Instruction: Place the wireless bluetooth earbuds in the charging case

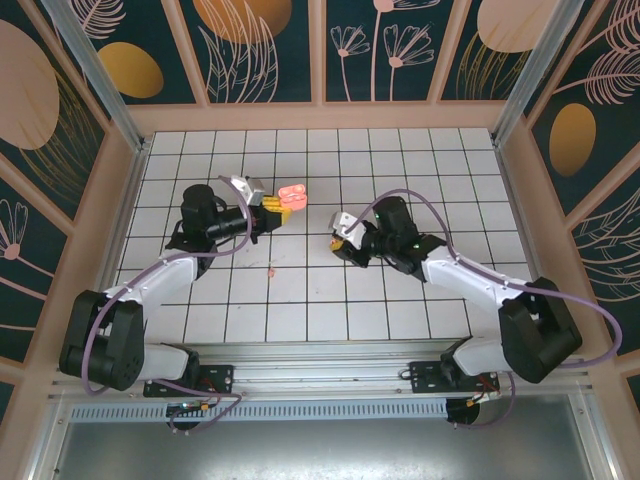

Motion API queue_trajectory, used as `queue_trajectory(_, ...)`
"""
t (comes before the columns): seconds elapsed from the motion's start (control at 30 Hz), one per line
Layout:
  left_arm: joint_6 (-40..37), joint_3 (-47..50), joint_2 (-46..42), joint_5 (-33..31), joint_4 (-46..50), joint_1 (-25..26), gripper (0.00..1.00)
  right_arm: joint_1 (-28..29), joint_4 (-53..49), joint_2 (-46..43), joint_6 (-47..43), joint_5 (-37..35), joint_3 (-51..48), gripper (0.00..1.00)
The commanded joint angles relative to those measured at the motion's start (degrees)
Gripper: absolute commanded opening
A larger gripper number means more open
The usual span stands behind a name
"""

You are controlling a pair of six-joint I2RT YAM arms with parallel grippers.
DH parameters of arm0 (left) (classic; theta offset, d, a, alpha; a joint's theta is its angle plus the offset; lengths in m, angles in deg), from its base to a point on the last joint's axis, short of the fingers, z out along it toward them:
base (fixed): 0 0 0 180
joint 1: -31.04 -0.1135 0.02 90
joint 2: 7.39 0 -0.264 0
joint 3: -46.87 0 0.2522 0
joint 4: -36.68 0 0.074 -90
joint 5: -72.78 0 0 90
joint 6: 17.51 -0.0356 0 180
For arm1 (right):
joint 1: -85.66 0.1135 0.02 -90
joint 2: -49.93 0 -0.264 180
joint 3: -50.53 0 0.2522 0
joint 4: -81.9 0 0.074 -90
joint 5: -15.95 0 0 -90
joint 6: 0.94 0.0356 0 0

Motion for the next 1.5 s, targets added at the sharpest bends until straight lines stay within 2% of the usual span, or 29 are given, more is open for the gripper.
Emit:
queue_trajectory(0.0,-1.65,-1.85,0.71,-0.10,0.21,0.68,0.06,-1.05,5.99,-3.27,6.16,1.23,-2.46,0.18)
queue_trajectory(0.53,-2.04,-2.00,1.82,-1.75,-1.62,3.26,0.06,-7.01,22.58,-10.97,25.41,4.64,-10.83,0.17)
queue_trajectory(0.9,-1.38,-1.39,3.56,-3.39,-5.07,5.68,0.06,-7.36,31.98,-13.41,37.32,2.99,-13.49,0.18)
queue_trajectory(1.47,3.40,2.72,7.16,-6.44,-18.34,7.15,0.05,-6.63,45.44,-13.10,50.24,0.34,-14.77,0.18)
